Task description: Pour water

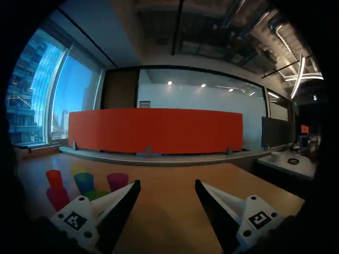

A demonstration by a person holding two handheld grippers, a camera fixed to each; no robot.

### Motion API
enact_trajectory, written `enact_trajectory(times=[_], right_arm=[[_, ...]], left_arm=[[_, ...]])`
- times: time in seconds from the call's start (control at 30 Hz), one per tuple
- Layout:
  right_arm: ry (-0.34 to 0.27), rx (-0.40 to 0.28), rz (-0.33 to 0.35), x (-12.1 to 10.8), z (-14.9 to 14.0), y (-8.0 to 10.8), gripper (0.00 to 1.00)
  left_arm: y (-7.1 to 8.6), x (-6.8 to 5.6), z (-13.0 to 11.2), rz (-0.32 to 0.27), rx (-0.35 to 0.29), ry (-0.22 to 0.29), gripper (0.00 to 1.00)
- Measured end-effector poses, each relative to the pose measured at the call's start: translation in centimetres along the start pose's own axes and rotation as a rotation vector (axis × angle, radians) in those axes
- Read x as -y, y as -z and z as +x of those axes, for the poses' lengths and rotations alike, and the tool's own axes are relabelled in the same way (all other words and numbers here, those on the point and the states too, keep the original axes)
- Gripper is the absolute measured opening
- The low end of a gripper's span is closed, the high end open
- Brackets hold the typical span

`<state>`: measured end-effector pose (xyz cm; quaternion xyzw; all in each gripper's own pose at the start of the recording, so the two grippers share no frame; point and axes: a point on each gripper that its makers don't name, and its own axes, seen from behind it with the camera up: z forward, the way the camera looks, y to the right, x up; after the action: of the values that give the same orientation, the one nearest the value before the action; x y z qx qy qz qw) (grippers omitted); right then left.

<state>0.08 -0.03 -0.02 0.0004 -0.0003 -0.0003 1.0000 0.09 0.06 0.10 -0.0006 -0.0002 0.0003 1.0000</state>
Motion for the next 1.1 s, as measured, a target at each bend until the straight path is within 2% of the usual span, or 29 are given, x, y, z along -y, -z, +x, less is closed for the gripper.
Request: enact_trajectory(times=[0.2,0.43,0.6,0.87,1.1], right_arm=[[0.006,0.021,0.018,0.5,2.0,-0.1,0.99],[-0.031,0.045,0.054,1.1,6.1,-1.3,0.99],[-0.042,0.045,0.070,1.2,9.4,-2.0,0.99],[-0.041,0.049,0.093,1.4,13.6,-2.6,0.99],[-0.027,0.050,0.124,2.0,15.2,-3.1,0.99]], left_arm=[[-1.4,-1.1,2.1,-0.026,0.017,-0.006,0.91],[-2.8,-2.3,6.1,-0.072,0.022,-0.003,0.91],[-3.3,-2.8,9.2,-0.101,0.012,-0.017,0.91],[-4.2,-3.5,13.2,-0.146,0.030,-0.032,0.91],[-4.7,-4.0,15.8,-0.193,0.014,-0.026,0.91]])
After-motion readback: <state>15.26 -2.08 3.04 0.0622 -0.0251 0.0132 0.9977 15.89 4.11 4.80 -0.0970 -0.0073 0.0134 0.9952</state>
